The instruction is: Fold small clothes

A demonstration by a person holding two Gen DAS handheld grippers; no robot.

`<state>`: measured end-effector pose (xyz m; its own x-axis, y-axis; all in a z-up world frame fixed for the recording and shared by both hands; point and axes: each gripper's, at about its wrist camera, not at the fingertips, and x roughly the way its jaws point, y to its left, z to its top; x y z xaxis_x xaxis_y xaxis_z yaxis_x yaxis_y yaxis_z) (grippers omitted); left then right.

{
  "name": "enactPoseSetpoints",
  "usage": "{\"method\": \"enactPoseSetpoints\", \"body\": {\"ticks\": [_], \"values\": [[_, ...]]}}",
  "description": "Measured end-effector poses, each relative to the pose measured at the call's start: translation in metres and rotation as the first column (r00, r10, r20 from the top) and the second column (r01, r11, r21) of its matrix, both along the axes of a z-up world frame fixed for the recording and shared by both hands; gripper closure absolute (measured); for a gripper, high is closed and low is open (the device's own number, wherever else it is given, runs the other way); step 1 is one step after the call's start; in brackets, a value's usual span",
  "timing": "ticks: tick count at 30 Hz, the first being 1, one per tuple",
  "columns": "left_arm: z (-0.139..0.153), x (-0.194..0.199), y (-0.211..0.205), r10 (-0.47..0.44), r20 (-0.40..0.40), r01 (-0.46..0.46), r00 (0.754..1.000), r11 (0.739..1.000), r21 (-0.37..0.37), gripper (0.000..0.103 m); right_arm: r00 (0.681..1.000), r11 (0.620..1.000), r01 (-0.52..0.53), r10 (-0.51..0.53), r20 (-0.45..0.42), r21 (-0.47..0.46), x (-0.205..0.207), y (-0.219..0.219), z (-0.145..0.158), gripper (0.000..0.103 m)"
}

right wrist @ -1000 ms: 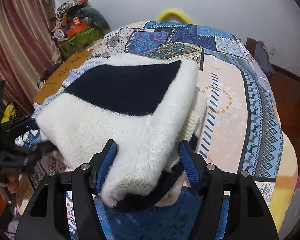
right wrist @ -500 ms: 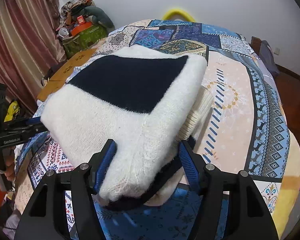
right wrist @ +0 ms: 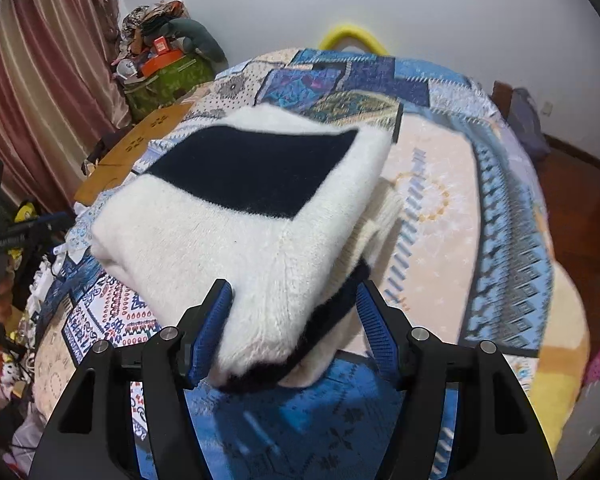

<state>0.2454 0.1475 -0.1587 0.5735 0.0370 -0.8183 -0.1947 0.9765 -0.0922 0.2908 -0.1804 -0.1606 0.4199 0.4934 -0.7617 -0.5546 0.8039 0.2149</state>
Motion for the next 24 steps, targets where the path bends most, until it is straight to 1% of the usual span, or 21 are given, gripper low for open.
{"method": "enactPoseSetpoints", "body": {"ticks": [3, 6, 7, 9, 13, 17, 20, 21, 22, 23, 24], "values": [[0.011, 0.017, -0.004, -0.053, 0.022, 0.054, 0.998, 0.998, -0.019, 0.052, 0.999, 1.000, -0.001, 0.002, 0.045, -0.013, -0.001, 0.001, 0.016, 0.042], [0.022, 0.040, -0.022, -0.119, 0.051, 0.119, 0.992, 0.993, 0.001, 0.051, 0.995, 1.000, -0.011, 0.013, 0.103, -0.020, 0.000, 0.003, 0.033, 0.042], [0.026, 0.050, -0.033, -0.162, 0.067, 0.162, 0.985, 0.987, 0.008, 0.050, 0.993, 1.000, -0.016, 0.018, 0.121, -0.015, 0.002, 0.006, 0.039, 0.042], [0.031, 0.063, -0.048, -0.217, 0.085, 0.217, 0.972, 0.976, 0.008, 0.046, 0.990, 1.000, -0.025, 0.025, 0.137, -0.005, 0.008, 0.011, 0.045, 0.042], [0.035, 0.095, -0.084, -0.347, 0.090, 0.347, 0.934, 0.938, 0.007, 0.045, 0.987, 0.998, -0.056, 0.054, 0.149, 0.009, 0.025, 0.030, 0.051, 0.042], [0.021, 0.123, -0.113, -0.433, 0.062, 0.431, 0.899, 0.901, 0.044, 0.044, 0.989, 0.996, -0.087, 0.086, 0.124, -0.003, 0.044, 0.052, 0.038, 0.042], [-0.005, 0.139, -0.129, -0.475, 0.003, 0.474, 0.880, 0.879, 0.040, 0.043, 0.994, 0.995, -0.094, 0.095, 0.052, -0.022, 0.060, 0.059, 0.016, 0.042], [-0.018, 0.143, -0.133, -0.484, -0.033, 0.485, 0.874, 0.873, 0.040, 0.041, 0.995, 0.994, -0.100, 0.101, 0.023, -0.033, 0.063, 0.060, 0.006, 0.042], [-0.032, 0.144, -0.137, -0.489, -0.053, 0.491, 0.871, 0.869, 0.058, 0.039, 0.994, 0.994, -0.105, 0.105, 0.001, -0.041, 0.065, 0.060, -0.002, 0.042], [-0.038, 0.143, -0.139, -0.489, -0.045, 0.491, 0.871, 0.867, 0.082, 0.035, 0.994, 0.993, -0.110, 0.109, -0.010, -0.046, 0.065, 0.058, -0.011, 0.042], [-0.039, 0.137, -0.140, -0.492, -0.017, 0.491, 0.870, 0.865, 0.103, 0.034, 0.993, 0.992, -0.116, 0.116, -0.006, -0.052, 0.062, 0.056, -0.014, 0.042]]}}
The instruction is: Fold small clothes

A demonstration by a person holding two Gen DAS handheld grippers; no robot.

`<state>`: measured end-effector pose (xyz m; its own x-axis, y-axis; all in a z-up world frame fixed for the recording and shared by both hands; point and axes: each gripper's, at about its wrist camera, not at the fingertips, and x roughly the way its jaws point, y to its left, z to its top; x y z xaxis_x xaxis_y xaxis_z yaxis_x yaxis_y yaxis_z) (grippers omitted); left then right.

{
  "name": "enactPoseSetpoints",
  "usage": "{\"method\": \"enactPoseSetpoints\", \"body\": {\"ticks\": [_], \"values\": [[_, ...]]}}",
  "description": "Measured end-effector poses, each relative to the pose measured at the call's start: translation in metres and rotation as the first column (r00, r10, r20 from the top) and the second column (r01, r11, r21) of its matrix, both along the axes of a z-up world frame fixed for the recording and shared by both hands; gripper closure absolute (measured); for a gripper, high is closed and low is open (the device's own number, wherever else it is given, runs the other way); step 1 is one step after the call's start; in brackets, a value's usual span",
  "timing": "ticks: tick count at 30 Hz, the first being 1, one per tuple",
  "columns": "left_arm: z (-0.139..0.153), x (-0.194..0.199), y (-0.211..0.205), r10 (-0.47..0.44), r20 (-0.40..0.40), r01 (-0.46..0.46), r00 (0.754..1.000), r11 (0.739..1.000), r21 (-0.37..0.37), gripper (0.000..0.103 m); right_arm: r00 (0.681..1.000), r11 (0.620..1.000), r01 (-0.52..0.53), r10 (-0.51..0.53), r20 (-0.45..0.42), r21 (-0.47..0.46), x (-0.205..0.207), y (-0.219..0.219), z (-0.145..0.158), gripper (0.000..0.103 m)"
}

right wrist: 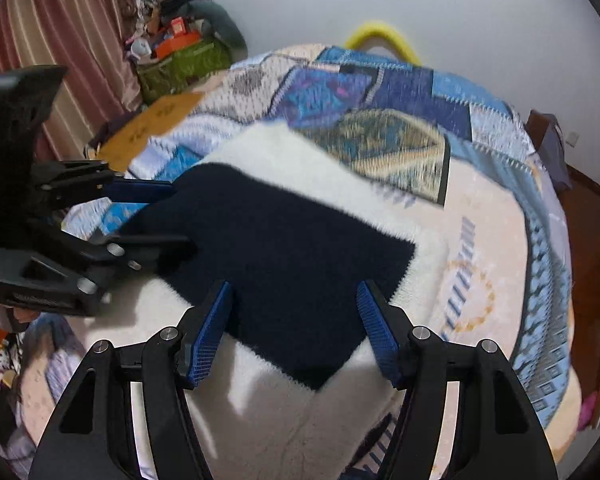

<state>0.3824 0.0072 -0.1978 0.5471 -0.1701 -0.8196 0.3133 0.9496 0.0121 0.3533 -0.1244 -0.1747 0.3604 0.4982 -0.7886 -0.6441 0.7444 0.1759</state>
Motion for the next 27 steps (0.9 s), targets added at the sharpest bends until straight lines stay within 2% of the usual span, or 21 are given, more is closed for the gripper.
{"method": "enactPoseSetpoints", "body": {"ticks": [8, 13, 15, 18, 21, 23, 25, 27], "values": [[0.009, -0.029, 0.007, -0.010, 0.014, 0.010, 1.000, 1.000, 0.010, 0.034, 0.997, 0.997, -0.032, 0.037, 0.069, -0.070, -0.030, -0.011, 0.007, 0.042], [0.019, -0.054, 0.022, 0.011, 0.008, -0.011, 1.000, 1.000, -0.020, 0.030, 0.998, 0.999, -0.007, 0.009, 0.058, -0.051, -0.046, -0.027, 0.010, 0.041], [0.023, -0.061, 0.029, 0.033, 0.007, -0.033, 0.999, 0.999, -0.038, 0.027, 0.999, 0.998, 0.009, -0.007, 0.050, -0.055, -0.051, -0.033, 0.011, 0.036], [0.031, -0.071, 0.038, 0.056, 0.011, -0.055, 0.998, 0.997, -0.062, 0.027, 1.000, 0.999, 0.024, -0.023, 0.018, -0.037, -0.055, -0.043, 0.013, 0.036], [0.041, -0.078, 0.047, 0.089, 0.021, -0.087, 0.996, 0.994, -0.062, 0.027, 0.999, 0.999, 0.044, -0.044, 0.016, -0.015, -0.056, -0.053, 0.021, 0.035], [0.049, -0.079, 0.054, 0.110, 0.021, -0.107, 0.994, 0.990, -0.092, 0.027, 0.997, 0.997, 0.073, -0.074, 0.031, 0.011, -0.055, -0.059, 0.029, 0.035], [0.055, -0.075, 0.063, 0.146, 0.011, -0.143, 0.989, 0.980, -0.140, 0.020, 0.992, 0.992, 0.115, -0.117, 0.047, 0.049, -0.051, -0.067, 0.039, 0.031], [0.056, -0.067, 0.071, 0.182, -0.002, -0.179, 0.983, 0.966, -0.186, 0.013, 0.988, 0.985, 0.146, -0.151, 0.045, 0.090, -0.046, -0.071, 0.045, 0.019]]}}
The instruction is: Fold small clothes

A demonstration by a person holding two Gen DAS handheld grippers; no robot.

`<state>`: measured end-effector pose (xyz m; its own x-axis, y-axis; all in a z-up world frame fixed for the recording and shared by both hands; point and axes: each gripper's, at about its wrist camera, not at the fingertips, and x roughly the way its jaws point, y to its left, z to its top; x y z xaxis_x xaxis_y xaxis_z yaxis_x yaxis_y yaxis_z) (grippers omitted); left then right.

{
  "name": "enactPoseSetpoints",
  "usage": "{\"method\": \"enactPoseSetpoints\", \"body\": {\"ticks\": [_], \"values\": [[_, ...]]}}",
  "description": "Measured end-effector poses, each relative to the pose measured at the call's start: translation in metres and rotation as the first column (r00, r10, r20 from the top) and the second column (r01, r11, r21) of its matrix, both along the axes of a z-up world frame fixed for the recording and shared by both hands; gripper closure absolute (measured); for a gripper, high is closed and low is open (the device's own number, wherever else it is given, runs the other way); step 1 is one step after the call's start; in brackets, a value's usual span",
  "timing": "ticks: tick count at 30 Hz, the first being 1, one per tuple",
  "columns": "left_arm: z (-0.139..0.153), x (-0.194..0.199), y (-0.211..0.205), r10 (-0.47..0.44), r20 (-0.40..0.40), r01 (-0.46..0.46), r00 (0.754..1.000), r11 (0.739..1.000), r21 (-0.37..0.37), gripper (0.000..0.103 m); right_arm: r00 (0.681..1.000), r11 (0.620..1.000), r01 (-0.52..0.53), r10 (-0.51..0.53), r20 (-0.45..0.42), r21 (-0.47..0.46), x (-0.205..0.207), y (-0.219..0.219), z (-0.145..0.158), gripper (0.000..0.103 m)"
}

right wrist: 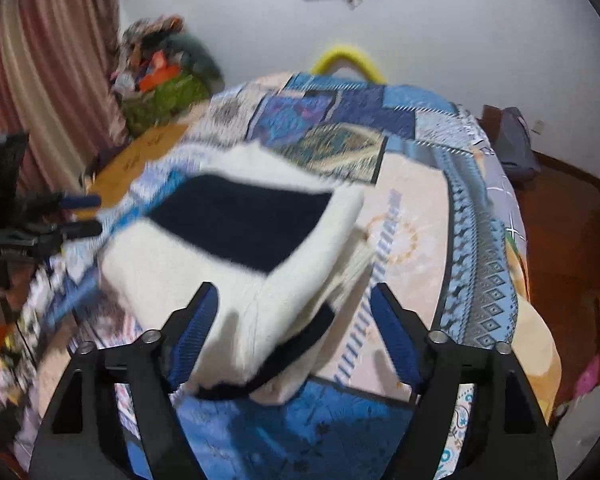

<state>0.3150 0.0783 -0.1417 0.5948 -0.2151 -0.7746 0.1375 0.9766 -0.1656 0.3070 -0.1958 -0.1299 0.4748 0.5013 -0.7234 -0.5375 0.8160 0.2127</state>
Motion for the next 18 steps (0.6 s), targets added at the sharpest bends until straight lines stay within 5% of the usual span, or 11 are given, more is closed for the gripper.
{"method": "enactPoseSetpoints", "body": {"ticks": [6, 10, 14, 18], "values": [[-0.038, 0.038, 0.015, 0.044, -0.173, -0.076, 0.984, 0.980, -0.183, 0.013, 0.990, 0.997, 0.044, -0.035, -0.138, 0.056, 0.028, 0.007, -0.029, 0.015], [-0.067, 0.054, 0.019, 0.005, -0.266, -0.098, 0.964, 0.936, -0.339, 0.013, 0.964, 0.995, 0.052, -0.027, -0.266, 0.088, 0.042, 0.014, -0.064, 0.015], [-0.081, 0.065, 0.015, -0.039, -0.309, -0.093, 0.950, 0.911, -0.402, 0.012, 0.933, 0.978, 0.077, -0.003, -0.360, 0.192, 0.055, 0.015, -0.084, 0.015], [-0.086, 0.073, 0.000, -0.071, -0.322, -0.074, 0.944, 0.906, -0.417, 0.018, 0.933, 0.975, 0.075, 0.005, -0.361, 0.208, 0.057, 0.023, -0.087, 0.020]]}}
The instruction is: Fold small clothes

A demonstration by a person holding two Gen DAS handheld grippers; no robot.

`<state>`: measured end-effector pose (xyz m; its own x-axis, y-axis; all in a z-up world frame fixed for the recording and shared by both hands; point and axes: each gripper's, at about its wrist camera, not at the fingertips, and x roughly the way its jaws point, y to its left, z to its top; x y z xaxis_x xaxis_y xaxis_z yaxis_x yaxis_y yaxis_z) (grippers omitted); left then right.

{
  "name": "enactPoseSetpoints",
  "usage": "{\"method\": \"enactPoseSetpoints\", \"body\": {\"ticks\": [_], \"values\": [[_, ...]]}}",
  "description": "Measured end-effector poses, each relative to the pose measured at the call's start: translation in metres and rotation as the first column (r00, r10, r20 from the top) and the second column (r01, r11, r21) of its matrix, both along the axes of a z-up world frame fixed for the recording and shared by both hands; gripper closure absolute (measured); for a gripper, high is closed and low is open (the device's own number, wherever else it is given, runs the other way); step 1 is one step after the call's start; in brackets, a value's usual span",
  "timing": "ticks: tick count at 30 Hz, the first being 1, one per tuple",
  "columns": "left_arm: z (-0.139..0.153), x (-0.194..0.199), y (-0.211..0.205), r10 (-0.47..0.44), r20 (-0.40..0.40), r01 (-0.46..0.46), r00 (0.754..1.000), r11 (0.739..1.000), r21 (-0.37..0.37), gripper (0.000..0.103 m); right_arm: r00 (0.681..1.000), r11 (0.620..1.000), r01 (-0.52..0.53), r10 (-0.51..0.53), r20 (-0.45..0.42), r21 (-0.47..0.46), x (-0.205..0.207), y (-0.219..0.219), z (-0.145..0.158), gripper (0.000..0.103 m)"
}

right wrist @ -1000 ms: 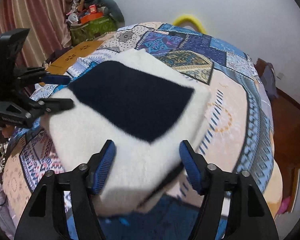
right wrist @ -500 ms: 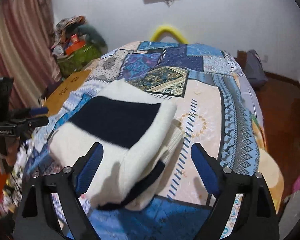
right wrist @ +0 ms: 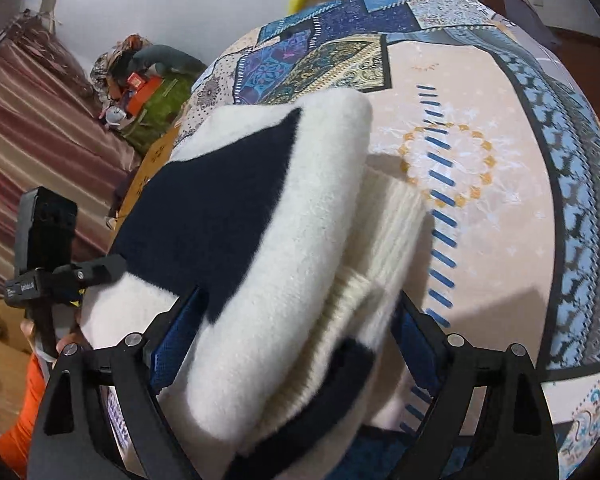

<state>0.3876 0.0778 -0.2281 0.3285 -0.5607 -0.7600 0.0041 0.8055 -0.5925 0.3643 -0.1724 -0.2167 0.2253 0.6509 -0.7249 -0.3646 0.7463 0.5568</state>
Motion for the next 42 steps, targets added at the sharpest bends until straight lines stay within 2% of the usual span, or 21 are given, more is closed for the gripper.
{"method": "enactPoseSetpoints", "body": {"ticks": [1, 3, 6, 10, 16, 21, 24, 27, 34, 36, 39, 42], "values": [[0.002, 0.001, -0.002, 0.001, 0.005, -0.001, 1.000, 1.000, 0.007, 0.020, 1.000, 1.000, -0.004, 0.004, 0.006, 0.005, -0.001, 0.001, 0.002, 0.024], [0.010, -0.002, -0.006, -0.004, 0.034, 0.003, 0.999, 1.000, 0.023, 0.032, 1.000, 1.000, -0.006, 0.006, 0.018, 0.009, -0.003, 0.001, 0.008, 0.044], [0.033, -0.012, -0.012, -0.030, 0.097, 0.024, 0.995, 0.998, 0.065, 0.041, 0.999, 1.000, -0.013, 0.012, 0.047, 0.006, -0.008, 0.001, 0.021, 0.057], [0.072, -0.035, -0.006, -0.045, 0.194, 0.022, 0.980, 0.992, 0.121, 0.044, 0.990, 0.999, -0.045, 0.047, 0.133, -0.022, -0.022, 0.012, 0.048, 0.060], [0.134, -0.077, 0.034, -0.005, 0.327, -0.046, 0.945, 0.988, 0.150, 0.044, 0.969, 0.996, -0.083, 0.077, 0.236, 0.018, -0.042, 0.038, 0.098, 0.061], [0.152, -0.099, 0.078, 0.055, 0.359, -0.119, 0.932, 0.980, 0.158, 0.044, 0.949, 0.989, -0.141, 0.121, 0.290, 0.049, -0.056, 0.078, 0.126, 0.061], [0.142, -0.108, 0.104, 0.095, 0.343, -0.157, 0.935, 0.975, 0.160, 0.044, 0.944, 0.984, -0.175, 0.158, 0.290, 0.034, -0.063, 0.109, 0.124, 0.061], [0.115, -0.117, 0.131, 0.137, 0.295, -0.188, 0.946, 0.970, 0.153, 0.044, 0.941, 0.976, -0.218, 0.204, 0.270, 0.021, -0.063, 0.138, 0.107, 0.061], [0.013, -0.112, 0.181, 0.212, 0.073, -0.220, 0.975, 0.968, 0.125, 0.042, 0.956, 0.961, -0.265, 0.272, 0.113, -0.076, -0.049, 0.199, 0.038, 0.061], [-0.016, -0.112, 0.191, 0.222, 0.033, -0.224, 0.974, 0.972, 0.075, 0.033, 0.956, 0.958, -0.263, 0.275, 0.105, -0.117, -0.046, 0.205, 0.023, 0.058], [-0.024, -0.121, 0.202, 0.252, 0.044, -0.252, 0.967, 0.968, -0.009, 0.029, 0.954, 0.956, -0.269, 0.281, 0.107, -0.117, -0.043, 0.205, 0.019, 0.049], [-0.014, -0.132, 0.207, 0.275, 0.070, -0.278, 0.959, 0.960, 0.026, 0.028, 0.952, 0.953, -0.271, 0.286, 0.113, -0.133, -0.043, 0.203, 0.023, 0.044]]}}
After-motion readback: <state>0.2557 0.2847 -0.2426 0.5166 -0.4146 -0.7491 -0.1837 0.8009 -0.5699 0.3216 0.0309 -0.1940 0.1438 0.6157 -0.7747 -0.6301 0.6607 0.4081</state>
